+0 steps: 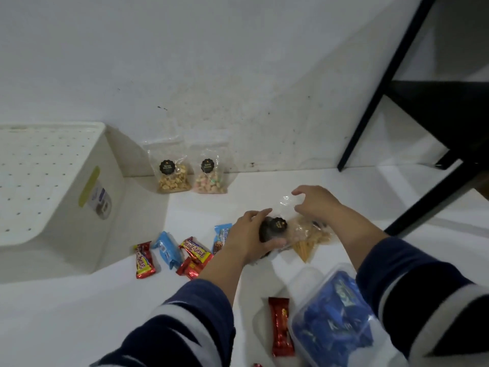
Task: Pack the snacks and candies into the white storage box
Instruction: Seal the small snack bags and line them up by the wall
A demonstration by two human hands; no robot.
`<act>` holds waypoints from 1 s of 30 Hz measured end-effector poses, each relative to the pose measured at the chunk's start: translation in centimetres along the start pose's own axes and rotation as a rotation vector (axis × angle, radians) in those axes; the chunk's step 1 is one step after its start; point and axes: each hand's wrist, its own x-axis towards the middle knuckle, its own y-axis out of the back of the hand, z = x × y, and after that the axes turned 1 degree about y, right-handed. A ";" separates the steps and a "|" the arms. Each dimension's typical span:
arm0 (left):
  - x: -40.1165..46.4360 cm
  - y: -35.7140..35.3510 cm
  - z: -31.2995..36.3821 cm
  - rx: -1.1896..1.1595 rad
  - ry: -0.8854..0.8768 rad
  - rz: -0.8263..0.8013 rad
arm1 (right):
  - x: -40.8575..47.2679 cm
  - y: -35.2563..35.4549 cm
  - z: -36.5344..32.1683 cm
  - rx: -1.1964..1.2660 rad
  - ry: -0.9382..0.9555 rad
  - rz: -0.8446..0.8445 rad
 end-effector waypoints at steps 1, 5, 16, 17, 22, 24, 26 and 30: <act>-0.3 -0.1 0.1 0.029 0.015 0.009 | -0.6 -0.3 0.9 0.024 -0.026 -0.018; -2.8 -0.5 0.6 0.056 0.046 -0.002 | -2.4 -1.7 3.1 0.097 -0.135 -0.016; -12.6 -2.7 1.1 0.105 0.174 0.107 | -7.4 -1.6 2.7 0.202 -0.135 -0.055; -13.3 -2.8 1.2 0.095 0.183 0.119 | -7.8 -1.5 2.5 0.209 -0.115 -0.063; -15.9 -3.2 1.5 0.011 0.275 0.155 | -9.4 -1.6 1.7 0.281 -0.055 -0.114; -16.6 -3.3 1.7 -0.051 0.303 0.159 | -9.9 -1.9 1.3 0.213 -0.056 -0.103; -17.1 -3.2 1.9 -0.096 0.319 0.168 | -10.1 -2.1 1.1 0.184 -0.021 -0.067; -17.6 -3.1 2.0 -0.113 0.320 0.184 | -10.8 -2.3 1.0 0.147 0.018 0.007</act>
